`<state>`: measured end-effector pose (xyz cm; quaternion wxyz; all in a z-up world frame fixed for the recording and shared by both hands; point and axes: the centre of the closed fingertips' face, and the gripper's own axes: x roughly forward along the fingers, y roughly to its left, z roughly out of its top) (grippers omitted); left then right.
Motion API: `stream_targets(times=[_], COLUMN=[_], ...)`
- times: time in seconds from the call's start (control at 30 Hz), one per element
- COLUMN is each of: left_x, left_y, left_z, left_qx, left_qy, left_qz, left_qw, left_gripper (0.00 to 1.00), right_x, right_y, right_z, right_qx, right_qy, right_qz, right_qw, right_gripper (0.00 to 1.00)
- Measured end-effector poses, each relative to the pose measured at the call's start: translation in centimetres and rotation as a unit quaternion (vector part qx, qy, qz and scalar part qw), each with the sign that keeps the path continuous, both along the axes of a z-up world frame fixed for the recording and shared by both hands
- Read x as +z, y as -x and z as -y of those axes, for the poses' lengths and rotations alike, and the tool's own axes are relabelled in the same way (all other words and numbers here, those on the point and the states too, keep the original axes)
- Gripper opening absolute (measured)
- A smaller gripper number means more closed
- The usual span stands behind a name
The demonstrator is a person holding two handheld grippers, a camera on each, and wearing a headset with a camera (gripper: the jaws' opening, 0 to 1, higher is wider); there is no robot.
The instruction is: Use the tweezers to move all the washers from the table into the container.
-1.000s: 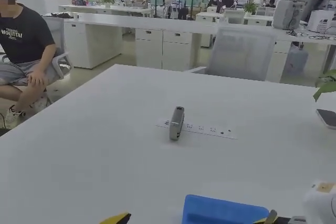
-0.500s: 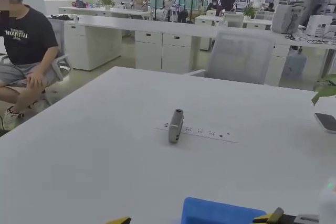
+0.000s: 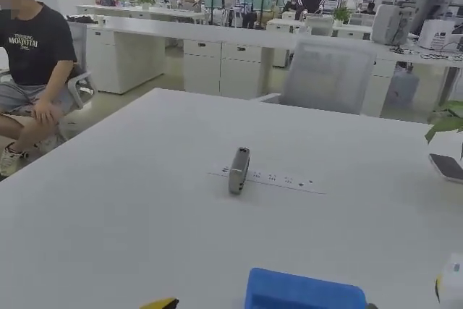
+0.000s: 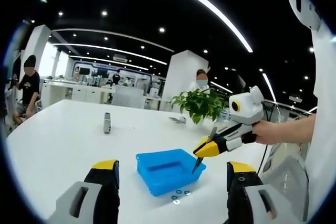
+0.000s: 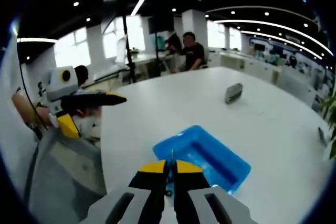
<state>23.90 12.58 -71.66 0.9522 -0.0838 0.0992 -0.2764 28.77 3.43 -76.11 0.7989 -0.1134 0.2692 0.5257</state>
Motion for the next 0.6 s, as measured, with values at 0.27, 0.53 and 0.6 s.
stream_targets(times=[0.27,0.53,0.6], left_x=[-0.2,-0.3,-0.3], left_y=[0.0,-0.1,-0.1], left_z=[0.0,0.0,-0.1], left_qx=[-0.002,-0.004,-0.003], left_qy=[-0.004,-0.007,-0.006], left_qz=[-0.005,-0.006,-0.005], left_qw=[1.0,0.9999,1.0], left_gripper=[0.84,0.83,0.83], right_x=[-4.8,-5.8,-5.8], right_y=[1.2,-0.1,-0.1], right_z=[-0.1,-0.4,-0.6], right_qx=[0.011,-0.001,0.001], right_qy=[0.028,0.042,0.042], right_qz=[-0.042,-0.043,-0.044], right_qw=[0.9987,0.9982,0.9981], right_gripper=[0.01,0.02,0.02])
